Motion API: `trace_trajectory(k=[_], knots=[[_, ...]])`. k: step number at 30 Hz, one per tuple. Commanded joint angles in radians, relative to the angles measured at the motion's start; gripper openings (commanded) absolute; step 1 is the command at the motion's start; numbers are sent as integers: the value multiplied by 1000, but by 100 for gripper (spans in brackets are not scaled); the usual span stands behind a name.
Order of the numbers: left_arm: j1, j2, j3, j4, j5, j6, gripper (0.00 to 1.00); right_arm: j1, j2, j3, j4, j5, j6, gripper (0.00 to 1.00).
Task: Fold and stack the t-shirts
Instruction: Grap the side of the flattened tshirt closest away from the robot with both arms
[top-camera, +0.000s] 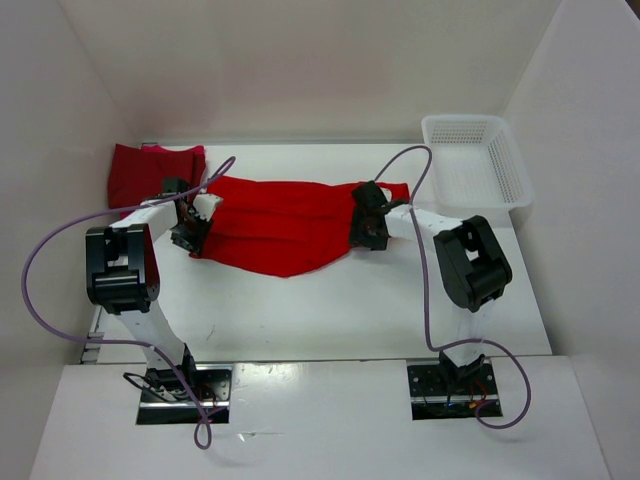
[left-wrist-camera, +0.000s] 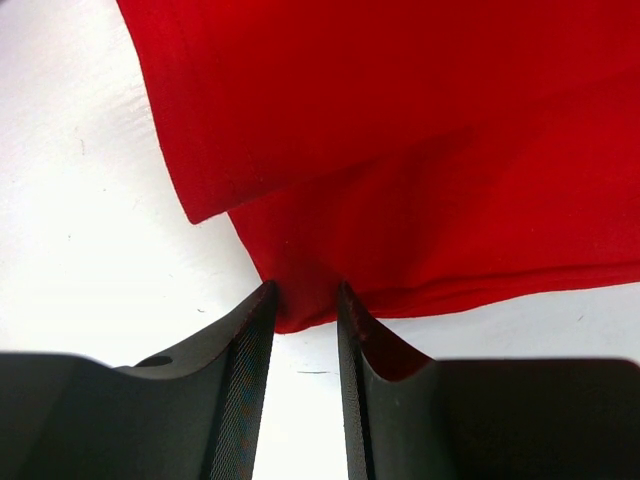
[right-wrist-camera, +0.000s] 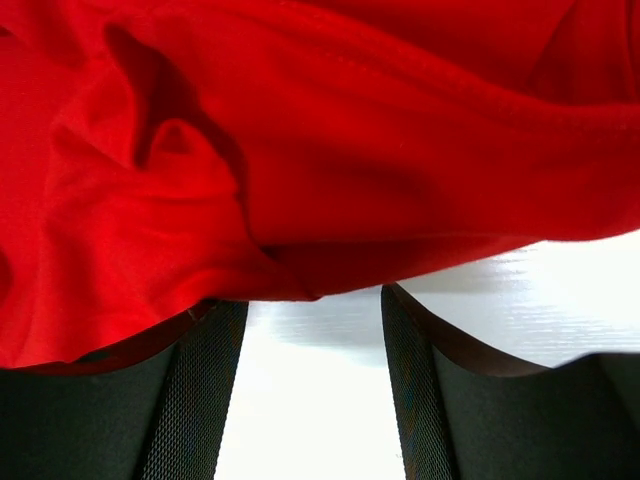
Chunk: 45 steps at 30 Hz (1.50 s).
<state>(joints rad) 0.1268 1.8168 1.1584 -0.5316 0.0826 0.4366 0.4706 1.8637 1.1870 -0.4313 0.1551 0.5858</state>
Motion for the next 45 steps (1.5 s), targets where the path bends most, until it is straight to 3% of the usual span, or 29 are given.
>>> trace_trajectory(k=[1,6,9,19,25,26,29,37,45], knots=[[0,-24,-9,-25,19,-22,39,17,-1,62,77,55,6,61],[0,-24,-9,-25,19,-22,39,26,8,92,79,73,-3,60],[0,-24,-9,-25,28,-22,39,39,-1,92,78,83,-3,51],[0,-24,-28,-25,28,-13,39,48,43,92,69,135,-12,51],[0,-24,-28,-25,28,-13,39,48,54,115,59,179,-61,61],[0,-24,-28,-25,28,-13,39,48,63,115,74,152,-61,59],[0,-24,-28,-25,28,-13,39,48,63,115,100,129,-75,37],[0,-24,-37,-25,28,-13,35,48,45,106,111,104,-75,1],[0,-24,-46,-16,28,-4,22,48,-69,75,66,81,-75,0]])
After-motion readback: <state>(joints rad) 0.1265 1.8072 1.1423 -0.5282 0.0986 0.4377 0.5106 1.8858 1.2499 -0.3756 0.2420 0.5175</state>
